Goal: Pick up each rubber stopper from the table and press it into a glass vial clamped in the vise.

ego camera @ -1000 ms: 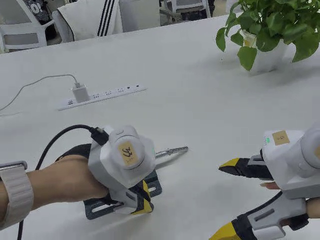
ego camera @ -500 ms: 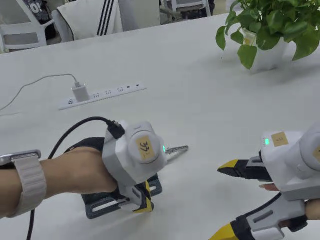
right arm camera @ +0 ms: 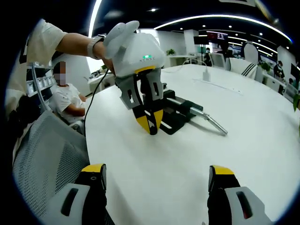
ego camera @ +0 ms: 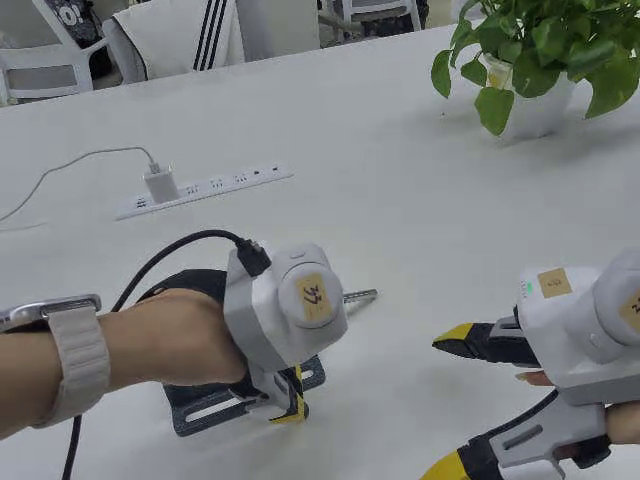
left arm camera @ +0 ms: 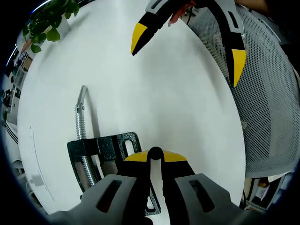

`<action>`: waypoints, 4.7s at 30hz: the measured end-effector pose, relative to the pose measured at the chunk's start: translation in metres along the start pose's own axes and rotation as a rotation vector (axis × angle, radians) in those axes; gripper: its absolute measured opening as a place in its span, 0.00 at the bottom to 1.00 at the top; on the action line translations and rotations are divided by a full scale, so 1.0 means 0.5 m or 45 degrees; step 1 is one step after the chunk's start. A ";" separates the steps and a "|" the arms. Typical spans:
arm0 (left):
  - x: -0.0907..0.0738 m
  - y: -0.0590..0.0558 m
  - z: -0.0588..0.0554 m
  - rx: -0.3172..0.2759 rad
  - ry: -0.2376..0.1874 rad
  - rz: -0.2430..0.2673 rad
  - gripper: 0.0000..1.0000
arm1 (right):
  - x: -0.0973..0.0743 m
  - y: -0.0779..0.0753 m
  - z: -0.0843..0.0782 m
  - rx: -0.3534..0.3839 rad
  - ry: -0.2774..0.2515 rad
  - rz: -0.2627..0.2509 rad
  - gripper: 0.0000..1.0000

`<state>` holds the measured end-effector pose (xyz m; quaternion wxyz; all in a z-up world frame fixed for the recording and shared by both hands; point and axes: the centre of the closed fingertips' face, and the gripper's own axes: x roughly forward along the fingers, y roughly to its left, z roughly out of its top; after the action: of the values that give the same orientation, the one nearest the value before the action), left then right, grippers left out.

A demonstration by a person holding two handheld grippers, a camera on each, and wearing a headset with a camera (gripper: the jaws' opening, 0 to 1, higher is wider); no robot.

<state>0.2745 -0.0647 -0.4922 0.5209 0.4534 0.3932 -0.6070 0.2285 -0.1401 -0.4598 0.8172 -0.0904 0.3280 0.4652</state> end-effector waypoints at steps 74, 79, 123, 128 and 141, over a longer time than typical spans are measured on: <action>-0.315 -0.086 0.008 -1.638 -1.702 -0.779 0.04 | 0.018 0.158 0.311 -0.250 -0.586 0.197 0.22; -0.318 -0.096 0.009 -1.675 -1.731 -0.868 0.04 | 0.013 0.174 0.318 -0.261 -0.597 0.244 0.17; -0.344 -0.136 0.022 -1.664 -1.784 -1.168 0.04 | -0.008 0.220 0.321 -0.253 -0.556 0.459 0.06; -0.341 -0.135 0.022 -1.664 -1.780 -1.154 0.04 | -0.005 0.220 0.318 -0.256 -0.547 0.450 0.05; -0.335 -0.145 0.021 -1.591 -1.765 -1.080 0.05 | -0.002 0.230 0.307 -0.274 -0.519 0.476 0.05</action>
<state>0.2090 -0.0177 -0.3283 0.5194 -0.5258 0.3797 -0.5565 0.2032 -0.0080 -0.3228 0.7520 -0.0193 0.1168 0.6484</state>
